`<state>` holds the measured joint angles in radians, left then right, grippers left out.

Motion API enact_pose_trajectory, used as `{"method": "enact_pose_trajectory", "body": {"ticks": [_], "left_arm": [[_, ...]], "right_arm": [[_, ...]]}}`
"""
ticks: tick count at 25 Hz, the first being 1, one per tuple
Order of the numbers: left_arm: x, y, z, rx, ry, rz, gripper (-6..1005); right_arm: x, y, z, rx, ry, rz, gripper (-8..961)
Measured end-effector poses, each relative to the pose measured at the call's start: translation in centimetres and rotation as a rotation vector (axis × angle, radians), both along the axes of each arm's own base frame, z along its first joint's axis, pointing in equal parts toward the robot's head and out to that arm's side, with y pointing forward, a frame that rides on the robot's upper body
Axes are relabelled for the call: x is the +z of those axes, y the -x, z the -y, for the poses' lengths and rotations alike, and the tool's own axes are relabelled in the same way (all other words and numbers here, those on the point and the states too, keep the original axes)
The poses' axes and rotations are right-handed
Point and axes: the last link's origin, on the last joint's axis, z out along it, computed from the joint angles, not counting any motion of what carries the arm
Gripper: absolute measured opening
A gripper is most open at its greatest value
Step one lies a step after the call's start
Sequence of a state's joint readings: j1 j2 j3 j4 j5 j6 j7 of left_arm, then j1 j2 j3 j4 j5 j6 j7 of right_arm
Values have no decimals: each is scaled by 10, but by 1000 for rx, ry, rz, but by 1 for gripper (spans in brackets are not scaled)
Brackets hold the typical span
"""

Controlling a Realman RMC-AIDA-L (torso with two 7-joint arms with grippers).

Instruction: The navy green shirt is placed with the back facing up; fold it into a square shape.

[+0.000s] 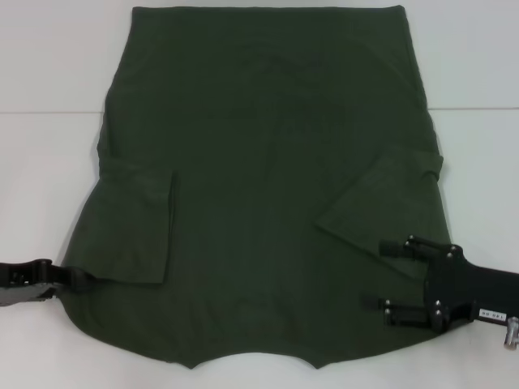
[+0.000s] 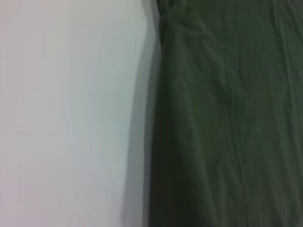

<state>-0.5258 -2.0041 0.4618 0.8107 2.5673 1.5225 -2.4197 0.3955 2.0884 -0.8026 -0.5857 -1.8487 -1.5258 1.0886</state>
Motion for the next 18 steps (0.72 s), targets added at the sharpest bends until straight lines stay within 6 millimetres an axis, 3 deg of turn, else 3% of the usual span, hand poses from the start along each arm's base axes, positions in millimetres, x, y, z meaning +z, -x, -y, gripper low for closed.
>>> {"method": "enact_pose_trajectory", "body": {"ticks": [7,13,18], "left_arm": [[0,0,2,-13,12,-1,265],[0,-2,4,-28,31,7,33],[0,-3,5,-52,39,3,34]], "right_arm": [[23,7,-6,-98,70,-5,915],[67,16,-17,-374,175,-4,915],[110,18,-16,-702,308,-21,914]]}}
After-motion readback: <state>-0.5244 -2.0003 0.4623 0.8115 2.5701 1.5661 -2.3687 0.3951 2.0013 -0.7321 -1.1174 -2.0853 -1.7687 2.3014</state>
